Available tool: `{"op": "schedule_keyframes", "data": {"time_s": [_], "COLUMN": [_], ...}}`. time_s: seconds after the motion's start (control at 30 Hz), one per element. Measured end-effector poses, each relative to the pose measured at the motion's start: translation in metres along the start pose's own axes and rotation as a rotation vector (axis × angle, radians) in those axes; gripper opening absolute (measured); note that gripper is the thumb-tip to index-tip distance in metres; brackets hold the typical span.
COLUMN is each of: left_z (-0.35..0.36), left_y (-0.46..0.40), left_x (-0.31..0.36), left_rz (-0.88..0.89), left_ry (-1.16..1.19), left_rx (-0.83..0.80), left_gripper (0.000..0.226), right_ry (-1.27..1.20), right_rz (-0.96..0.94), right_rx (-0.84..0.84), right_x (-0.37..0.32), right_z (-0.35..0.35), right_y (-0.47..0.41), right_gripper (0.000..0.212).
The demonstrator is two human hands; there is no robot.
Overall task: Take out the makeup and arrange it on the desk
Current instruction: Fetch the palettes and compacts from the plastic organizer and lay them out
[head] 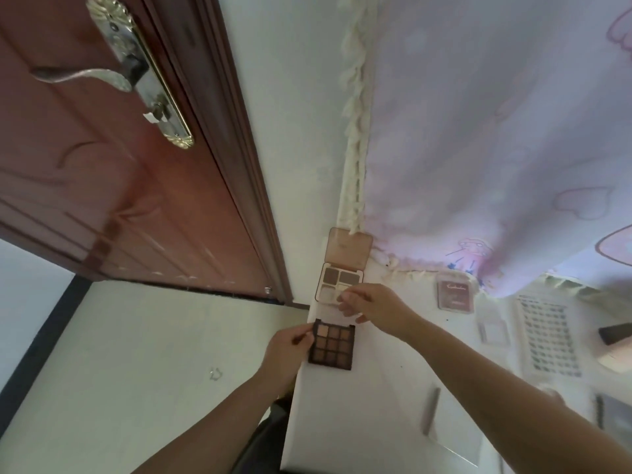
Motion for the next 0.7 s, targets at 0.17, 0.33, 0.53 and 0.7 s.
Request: {"op": "schedule_keyframes", "data": {"time_s": [0.17, 0.33, 0.53, 0.7], "left_z": [0.003, 0.005, 0.067, 0.158], "left_y": [-0.01, -0.006, 0.037, 0.061], "left_x": [-0.009, -0.005, 0.025, 0.013], "left_rz": [0.063, 0.094, 0.486, 0.337], "left_ry": [-0.173, -0.25, -0.349, -0.567], "left_rx": [0.038, 0.147, -0.003, -0.396], "left_gripper": [0.036, 0.032, 0.021, 0.034], "right_ry": [0.031, 0.024, 0.574, 1.017], "right_rz": [0.005, -0.005, 0.028, 0.115], "right_rx": [0.037, 0.092, 0.161, -0.052], "right_x": [0.01, 0.021, 0.068, 0.12], "right_z": [-0.002, -0.019, -0.072, -0.042], "right_y": [-0.002, 0.016, 0.109, 0.171], "right_gripper": [0.02, 0.032, 0.019, 0.063]}}
Point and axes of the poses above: each hand's wrist, its own y-axis away from the middle knuckle, its own z-axis out of the palm, x = y × z, the point moved 3 cm from there along -y, towards the middle knuckle, and after that the axes turned 4 degrees about -y, right-handed, at the moved point
